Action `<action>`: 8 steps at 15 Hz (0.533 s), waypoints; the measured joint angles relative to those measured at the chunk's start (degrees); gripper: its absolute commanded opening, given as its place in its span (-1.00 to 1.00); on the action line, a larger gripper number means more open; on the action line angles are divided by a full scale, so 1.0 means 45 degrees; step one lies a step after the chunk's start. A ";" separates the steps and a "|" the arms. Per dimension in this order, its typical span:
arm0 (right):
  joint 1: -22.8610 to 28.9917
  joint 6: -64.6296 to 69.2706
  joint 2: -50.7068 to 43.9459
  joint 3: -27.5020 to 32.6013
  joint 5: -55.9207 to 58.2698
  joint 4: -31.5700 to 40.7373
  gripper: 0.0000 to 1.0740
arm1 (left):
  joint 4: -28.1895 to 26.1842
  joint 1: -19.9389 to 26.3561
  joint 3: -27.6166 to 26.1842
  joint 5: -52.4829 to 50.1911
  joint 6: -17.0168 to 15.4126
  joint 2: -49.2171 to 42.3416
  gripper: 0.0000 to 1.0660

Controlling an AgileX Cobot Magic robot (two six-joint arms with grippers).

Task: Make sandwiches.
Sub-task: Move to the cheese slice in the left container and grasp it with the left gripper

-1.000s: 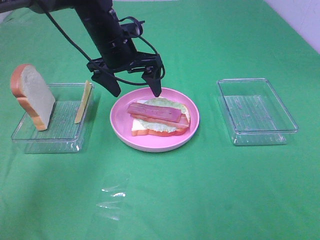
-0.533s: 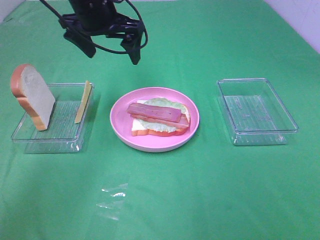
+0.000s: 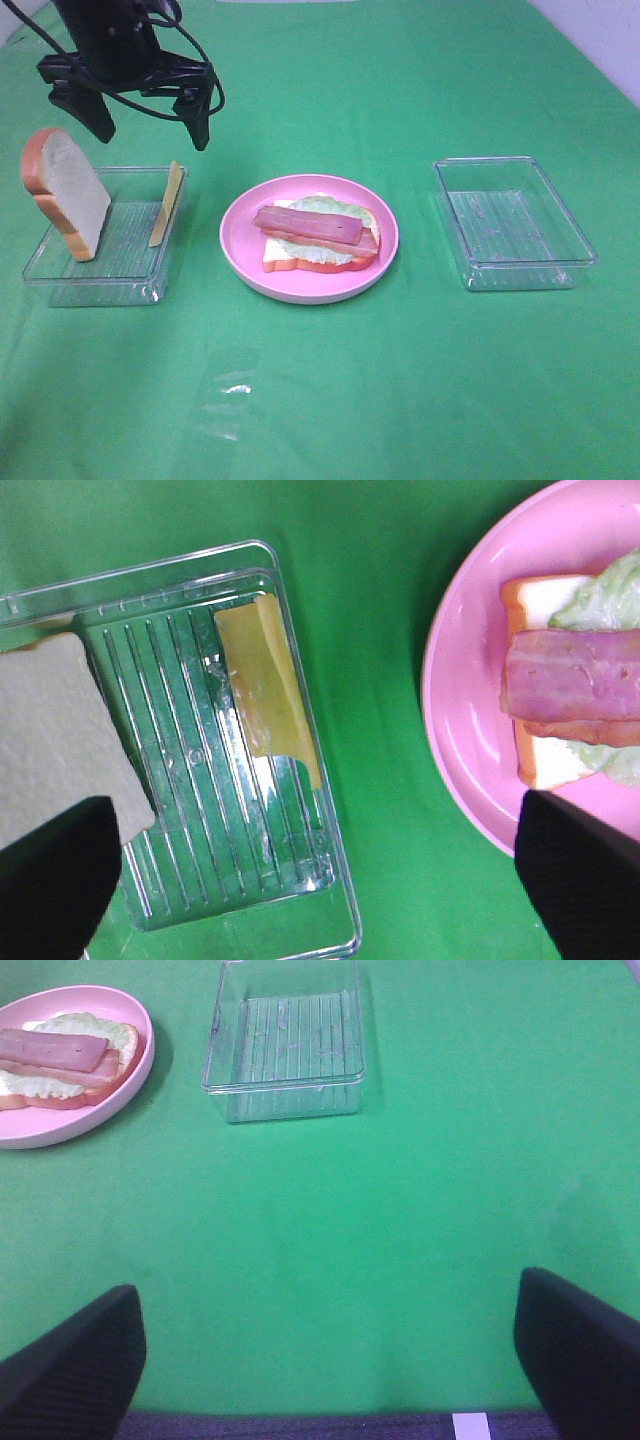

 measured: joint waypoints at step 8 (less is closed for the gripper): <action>0.0000 0.0000 0.0000 0.0000 0.0000 0.0000 0.78 | -0.0255 0.0000 -0.0471 -0.0229 -0.0013 0.2126 0.82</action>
